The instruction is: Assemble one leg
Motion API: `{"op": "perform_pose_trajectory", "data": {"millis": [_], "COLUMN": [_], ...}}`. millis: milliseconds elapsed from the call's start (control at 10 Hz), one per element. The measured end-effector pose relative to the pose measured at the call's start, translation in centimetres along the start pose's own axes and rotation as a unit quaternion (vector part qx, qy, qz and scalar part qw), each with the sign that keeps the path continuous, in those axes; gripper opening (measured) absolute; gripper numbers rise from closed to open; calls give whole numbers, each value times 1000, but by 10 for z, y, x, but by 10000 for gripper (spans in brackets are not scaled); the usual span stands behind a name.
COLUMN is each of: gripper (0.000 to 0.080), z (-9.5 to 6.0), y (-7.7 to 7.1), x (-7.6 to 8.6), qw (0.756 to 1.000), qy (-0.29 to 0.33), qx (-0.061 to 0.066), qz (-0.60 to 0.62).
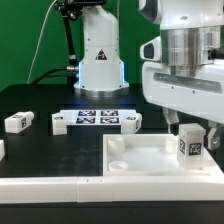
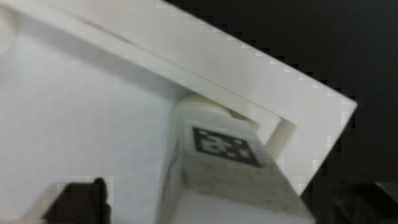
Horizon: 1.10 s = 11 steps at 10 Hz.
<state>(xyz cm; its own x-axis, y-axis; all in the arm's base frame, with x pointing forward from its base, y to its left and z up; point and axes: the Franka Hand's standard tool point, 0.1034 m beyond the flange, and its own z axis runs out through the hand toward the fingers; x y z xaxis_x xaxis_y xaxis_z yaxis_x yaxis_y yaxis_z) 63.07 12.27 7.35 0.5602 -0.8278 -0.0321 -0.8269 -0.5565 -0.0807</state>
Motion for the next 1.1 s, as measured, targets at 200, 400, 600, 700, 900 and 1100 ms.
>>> {"op": "perform_pose_trajectory", "data": {"millis": [200, 400, 600, 700, 900, 1100], "gripper": [644, 649, 649, 649, 649, 649], "z": [-2, -4, -4, -4, -4, -4], "y": [-1, -3, -4, -3, -2, -2], "x": [-4, -4, -5, -4, -1, 0], "qw": [994, 972, 945, 922, 883, 840], "qy": [-6, -9, -10, -11, -12, -11], "qx": [-14, -14, -13, -12, -11, -10], "qz": [-111, -233, -327, -388, -469, -542]}}
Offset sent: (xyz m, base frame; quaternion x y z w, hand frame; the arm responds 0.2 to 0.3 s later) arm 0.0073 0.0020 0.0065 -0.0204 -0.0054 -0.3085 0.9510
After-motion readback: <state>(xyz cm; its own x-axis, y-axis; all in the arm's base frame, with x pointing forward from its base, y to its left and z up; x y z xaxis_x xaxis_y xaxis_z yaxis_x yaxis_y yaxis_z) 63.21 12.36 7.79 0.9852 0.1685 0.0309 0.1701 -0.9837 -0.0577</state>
